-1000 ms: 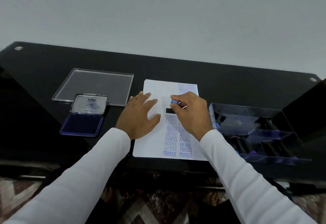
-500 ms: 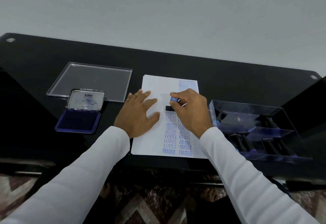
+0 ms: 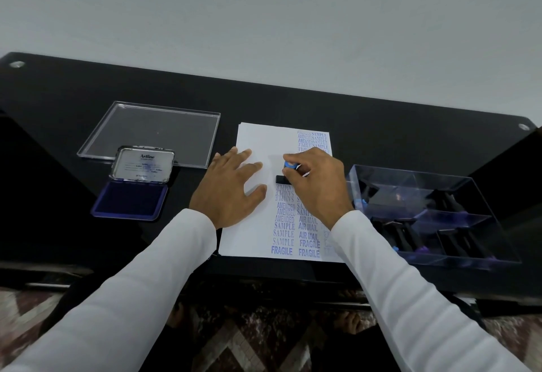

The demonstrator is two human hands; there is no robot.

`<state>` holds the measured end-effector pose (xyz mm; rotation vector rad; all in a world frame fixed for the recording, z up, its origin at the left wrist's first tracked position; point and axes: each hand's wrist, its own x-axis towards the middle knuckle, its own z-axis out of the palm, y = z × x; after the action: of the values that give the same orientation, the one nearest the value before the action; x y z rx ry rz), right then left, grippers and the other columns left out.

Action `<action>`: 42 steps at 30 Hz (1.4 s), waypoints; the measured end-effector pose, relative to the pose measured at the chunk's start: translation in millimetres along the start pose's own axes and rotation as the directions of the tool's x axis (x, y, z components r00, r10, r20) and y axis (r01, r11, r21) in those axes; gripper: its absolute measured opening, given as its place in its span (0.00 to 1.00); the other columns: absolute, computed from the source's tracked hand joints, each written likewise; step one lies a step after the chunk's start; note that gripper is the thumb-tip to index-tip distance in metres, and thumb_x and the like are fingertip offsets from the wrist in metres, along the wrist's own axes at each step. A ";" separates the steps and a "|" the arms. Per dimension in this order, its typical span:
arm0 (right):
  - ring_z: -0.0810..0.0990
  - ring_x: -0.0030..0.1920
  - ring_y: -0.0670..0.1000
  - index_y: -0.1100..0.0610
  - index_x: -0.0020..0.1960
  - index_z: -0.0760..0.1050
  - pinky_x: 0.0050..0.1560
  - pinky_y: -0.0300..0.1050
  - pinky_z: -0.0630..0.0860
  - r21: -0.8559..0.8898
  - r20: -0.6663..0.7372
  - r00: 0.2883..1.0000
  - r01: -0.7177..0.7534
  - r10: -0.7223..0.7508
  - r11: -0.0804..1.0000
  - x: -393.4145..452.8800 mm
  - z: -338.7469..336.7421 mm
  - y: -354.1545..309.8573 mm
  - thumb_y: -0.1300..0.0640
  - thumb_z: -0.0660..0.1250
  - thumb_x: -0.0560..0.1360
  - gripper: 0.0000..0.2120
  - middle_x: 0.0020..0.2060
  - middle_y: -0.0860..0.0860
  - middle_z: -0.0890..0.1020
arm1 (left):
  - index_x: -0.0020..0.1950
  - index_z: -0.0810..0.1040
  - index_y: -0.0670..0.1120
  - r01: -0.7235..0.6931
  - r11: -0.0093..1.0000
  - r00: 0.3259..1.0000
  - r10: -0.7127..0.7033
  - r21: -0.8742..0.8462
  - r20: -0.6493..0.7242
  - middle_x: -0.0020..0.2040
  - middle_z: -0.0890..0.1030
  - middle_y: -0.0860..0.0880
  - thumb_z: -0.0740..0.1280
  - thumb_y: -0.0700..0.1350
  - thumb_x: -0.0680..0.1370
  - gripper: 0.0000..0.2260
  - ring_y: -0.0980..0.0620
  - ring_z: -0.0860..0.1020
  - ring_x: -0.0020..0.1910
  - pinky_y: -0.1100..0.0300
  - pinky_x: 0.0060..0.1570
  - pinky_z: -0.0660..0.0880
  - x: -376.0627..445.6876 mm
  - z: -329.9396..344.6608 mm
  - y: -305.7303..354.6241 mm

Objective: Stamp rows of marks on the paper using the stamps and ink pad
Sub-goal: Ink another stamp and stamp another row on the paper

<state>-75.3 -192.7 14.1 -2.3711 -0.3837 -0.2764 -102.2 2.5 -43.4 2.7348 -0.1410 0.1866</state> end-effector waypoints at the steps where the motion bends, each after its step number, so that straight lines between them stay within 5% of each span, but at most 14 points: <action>1: 0.79 0.44 0.43 0.54 0.58 0.84 0.49 0.23 0.68 -0.003 0.000 1.000 0.000 0.000 1.000 0.4 0.2 0.3 0.57 0.73 0.75 0.11 0.51 0.49 0.84 | 0.76 0.69 0.56 -0.001 1.000 1.000 0.001 0.000 0.002 0.81 0.61 0.51 0.58 0.65 0.80 0.27 0.48 0.54 0.81 0.50 0.76 0.43 0.1 0.1 -0.3; 11: 0.81 0.44 0.47 0.56 0.55 0.84 0.53 0.43 0.80 0.019 0.006 1.000 0.016 -0.016 1.000 1.0 -3.1 2.3 0.58 0.74 0.74 0.10 0.49 0.50 0.84 | 0.76 0.69 0.56 0.004 1.000 1.000 -0.004 0.002 0.003 0.80 0.61 0.52 0.54 0.68 0.77 0.30 0.48 0.54 0.81 0.49 0.77 0.43 0.1 0.9 -0.3; 27: 0.81 0.42 0.45 0.54 0.52 0.84 0.49 0.34 0.78 0.038 0.059 0.998 0.017 -0.019 0.999 1.7 -7.0 3.8 0.57 0.75 0.73 0.08 0.46 0.47 0.83 | 0.77 0.67 0.57 0.021 1.000 0.999 -0.022 0.019 0.025 0.81 0.60 0.53 0.52 0.69 0.77 0.31 0.48 0.53 0.81 0.50 0.76 0.42 0.0 -0.2 0.9; 32: 0.80 0.41 0.43 0.52 0.57 0.84 0.45 0.23 0.69 0.012 0.055 0.998 -0.017 0.016 1.000 3.8 -5.6 4.3 0.55 0.74 0.75 0.11 0.50 0.46 0.83 | 0.77 0.67 0.57 0.015 0.999 1.000 -0.016 0.029 0.023 0.81 0.59 0.53 0.52 0.69 0.77 0.31 0.48 0.53 0.81 0.50 0.76 0.41 -0.2 -0.4 0.3; 42: 0.80 0.39 0.43 0.53 0.55 0.84 0.43 0.22 0.70 0.035 0.040 0.999 0.004 -0.005 0.999 1.9 -4.9 5.6 0.57 0.75 0.74 0.10 0.49 0.46 0.83 | 0.76 0.68 0.56 0.007 1.000 1.000 -0.007 0.014 0.014 0.81 0.60 0.52 0.53 0.68 0.77 0.30 0.48 0.53 0.81 0.50 0.77 0.42 -1.2 -1.1 1.0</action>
<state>-72.1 -199.6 14.8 -2.3445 -0.4096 -0.2223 -103.6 2.1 -42.2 2.7506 -0.1343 0.1665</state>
